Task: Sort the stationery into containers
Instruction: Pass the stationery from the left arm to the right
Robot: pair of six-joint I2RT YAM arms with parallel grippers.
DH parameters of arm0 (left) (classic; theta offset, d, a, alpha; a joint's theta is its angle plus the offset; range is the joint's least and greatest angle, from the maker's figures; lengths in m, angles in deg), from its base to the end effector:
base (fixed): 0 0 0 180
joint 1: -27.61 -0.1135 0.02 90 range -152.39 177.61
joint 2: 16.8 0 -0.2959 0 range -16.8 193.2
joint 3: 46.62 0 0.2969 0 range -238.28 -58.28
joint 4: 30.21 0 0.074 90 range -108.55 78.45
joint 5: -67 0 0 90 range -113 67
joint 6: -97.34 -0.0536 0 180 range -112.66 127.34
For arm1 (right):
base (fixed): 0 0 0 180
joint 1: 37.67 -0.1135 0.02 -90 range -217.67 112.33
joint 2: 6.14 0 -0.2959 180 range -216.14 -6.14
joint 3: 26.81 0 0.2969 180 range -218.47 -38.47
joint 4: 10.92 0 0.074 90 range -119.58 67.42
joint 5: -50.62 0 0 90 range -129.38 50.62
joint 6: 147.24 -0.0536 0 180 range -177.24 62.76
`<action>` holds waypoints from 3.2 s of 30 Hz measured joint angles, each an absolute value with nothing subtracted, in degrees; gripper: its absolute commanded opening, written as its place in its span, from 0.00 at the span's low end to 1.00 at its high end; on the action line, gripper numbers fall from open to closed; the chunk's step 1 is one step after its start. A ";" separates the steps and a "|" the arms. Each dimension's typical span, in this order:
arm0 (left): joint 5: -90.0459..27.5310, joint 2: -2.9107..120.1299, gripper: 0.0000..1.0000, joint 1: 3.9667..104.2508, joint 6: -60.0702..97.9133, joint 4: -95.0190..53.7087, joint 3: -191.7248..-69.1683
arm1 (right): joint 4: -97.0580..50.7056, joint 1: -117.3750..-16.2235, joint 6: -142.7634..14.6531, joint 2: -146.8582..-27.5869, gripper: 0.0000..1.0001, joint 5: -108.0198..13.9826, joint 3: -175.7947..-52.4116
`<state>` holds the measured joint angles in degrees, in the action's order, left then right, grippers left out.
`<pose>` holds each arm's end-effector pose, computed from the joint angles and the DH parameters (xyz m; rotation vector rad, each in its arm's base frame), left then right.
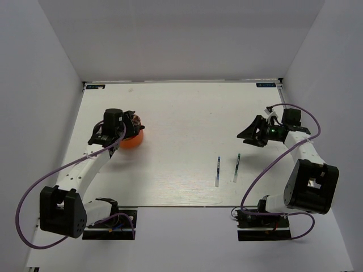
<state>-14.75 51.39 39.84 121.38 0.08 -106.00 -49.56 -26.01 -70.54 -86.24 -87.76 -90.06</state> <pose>0.2968 -0.0565 0.2626 -1.9545 1.4798 -0.9603 0.3170 -0.0245 0.2286 0.1880 2.3690 1.0676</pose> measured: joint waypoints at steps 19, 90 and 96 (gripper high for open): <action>-12.93 51.10 0.00 41.13 121.38 1.66 -106.85 | -48.95 -24.94 -71.04 -86.24 0.63 -87.85 -90.04; -38.35 51.63 0.00 51.71 24.23 8.08 -127.53 | -24.38 -68.68 -111.39 -108.53 0.69 -87.45 -129.21; -38.18 52.33 0.00 52.03 24.60 7.73 -125.96 | -24.49 -69.51 -109.90 -108.66 0.69 -85.99 -130.50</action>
<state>-38.18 52.33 52.03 24.60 7.73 -125.96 -24.49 -69.51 -109.90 -108.66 -85.99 -130.50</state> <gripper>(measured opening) 0.637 0.690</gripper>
